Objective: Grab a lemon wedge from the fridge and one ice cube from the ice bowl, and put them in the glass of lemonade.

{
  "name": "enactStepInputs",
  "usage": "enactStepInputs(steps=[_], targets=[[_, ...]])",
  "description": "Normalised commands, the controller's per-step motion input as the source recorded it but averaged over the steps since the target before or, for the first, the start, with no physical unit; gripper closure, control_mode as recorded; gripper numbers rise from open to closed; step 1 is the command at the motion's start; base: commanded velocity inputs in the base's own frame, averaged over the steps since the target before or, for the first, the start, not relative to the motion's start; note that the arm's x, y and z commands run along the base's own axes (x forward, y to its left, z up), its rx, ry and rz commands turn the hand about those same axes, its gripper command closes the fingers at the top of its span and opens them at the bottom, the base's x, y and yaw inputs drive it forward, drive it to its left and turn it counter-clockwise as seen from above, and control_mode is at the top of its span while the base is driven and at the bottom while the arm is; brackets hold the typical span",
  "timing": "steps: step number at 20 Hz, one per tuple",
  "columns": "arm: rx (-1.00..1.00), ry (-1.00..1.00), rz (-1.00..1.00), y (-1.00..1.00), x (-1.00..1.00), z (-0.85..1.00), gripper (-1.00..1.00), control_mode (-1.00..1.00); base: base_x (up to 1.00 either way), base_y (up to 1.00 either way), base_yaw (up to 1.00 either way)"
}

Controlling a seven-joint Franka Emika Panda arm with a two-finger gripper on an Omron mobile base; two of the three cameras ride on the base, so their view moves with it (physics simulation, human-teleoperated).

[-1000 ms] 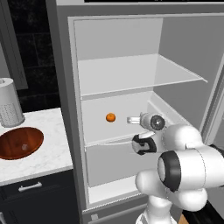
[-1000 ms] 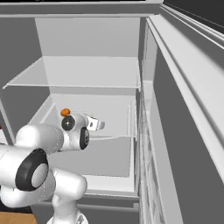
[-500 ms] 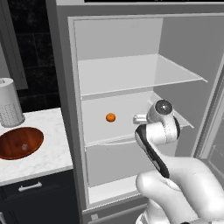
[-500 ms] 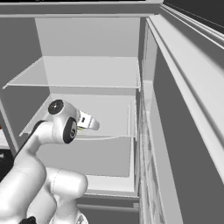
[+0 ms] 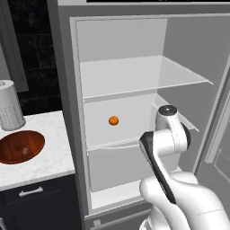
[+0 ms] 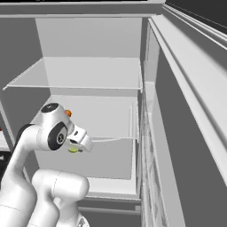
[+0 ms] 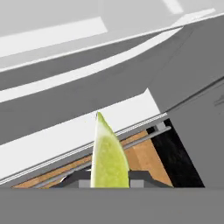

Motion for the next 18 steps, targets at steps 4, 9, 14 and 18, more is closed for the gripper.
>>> enactStepInputs(steps=[4, 9, 14, 18], targets=[[0.02, 0.11, 0.0, 0.0, -1.0, 0.02, 1.0, -1.0, 0.0, 0.0, 0.0], [0.02, 0.08, 0.03, 0.0, -0.99, 0.25, 1.0, -1.0, 0.0, 0.0, 0.0], [-0.02, -0.07, 0.07, 0.0, -0.46, 0.15, 1.0, -1.0, 0.0, 0.0, 0.0], [-0.01, -0.18, 0.06, 0.0, -0.06, 0.0, 1.0, -1.0, 0.0, 0.0, 0.0]])
